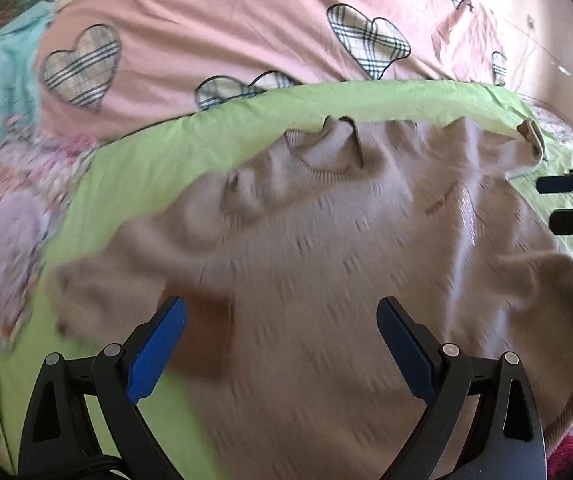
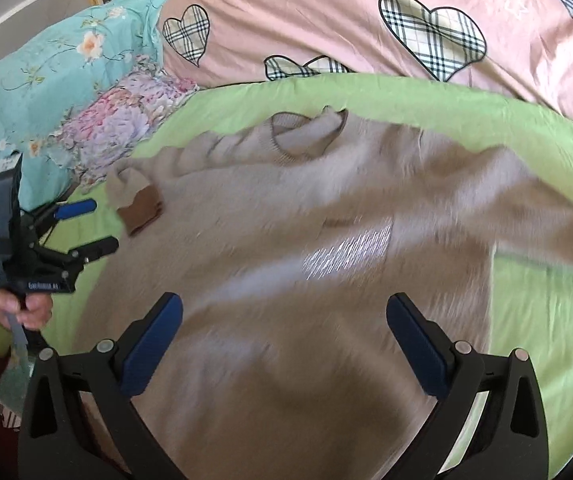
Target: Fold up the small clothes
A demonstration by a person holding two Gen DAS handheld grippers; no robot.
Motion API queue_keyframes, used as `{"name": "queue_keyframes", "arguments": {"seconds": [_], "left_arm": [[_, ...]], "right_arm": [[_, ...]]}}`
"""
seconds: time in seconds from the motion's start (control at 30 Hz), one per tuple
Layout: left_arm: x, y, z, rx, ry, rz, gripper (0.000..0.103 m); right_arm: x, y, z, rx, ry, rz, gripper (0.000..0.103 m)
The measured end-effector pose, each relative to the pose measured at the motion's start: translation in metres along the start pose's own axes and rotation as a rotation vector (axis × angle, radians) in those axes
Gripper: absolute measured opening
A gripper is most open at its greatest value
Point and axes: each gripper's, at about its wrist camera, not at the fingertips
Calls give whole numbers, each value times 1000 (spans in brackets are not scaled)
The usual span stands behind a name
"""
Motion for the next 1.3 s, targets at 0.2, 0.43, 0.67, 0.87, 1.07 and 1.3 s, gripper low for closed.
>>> {"name": "queue_keyframes", "arguments": {"seconds": [0.2,0.43,0.67,0.87,1.07,1.3], "left_arm": [[62,-32,-69,22,-18,101,96],[135,-60,-118,44,-104,154,96],[181,-73,-134,94,-171,172,87],[202,-71,-121,141,-267,259,50],[186,-81,-117,99,-171,244,7],[194,-111,-120,-58,-140,100,6]], "right_arm": [[31,52,-48,-35,-31,26,100],[84,109,-102,-53,-33,101,94],[140,143,-136,-126,-58,125,91],[179,161,-144,-125,-136,84,63],[181,162,-133,-100,-150,71,8],[160,180,-152,-10,-54,150,7]]}}
Point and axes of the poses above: each gripper's, at about its wrist camera, not at the fingertips, and x roughly the way its jaws point, y to its right, z to its underside, and after that the axes turned 8 degrees about -x, right-handed
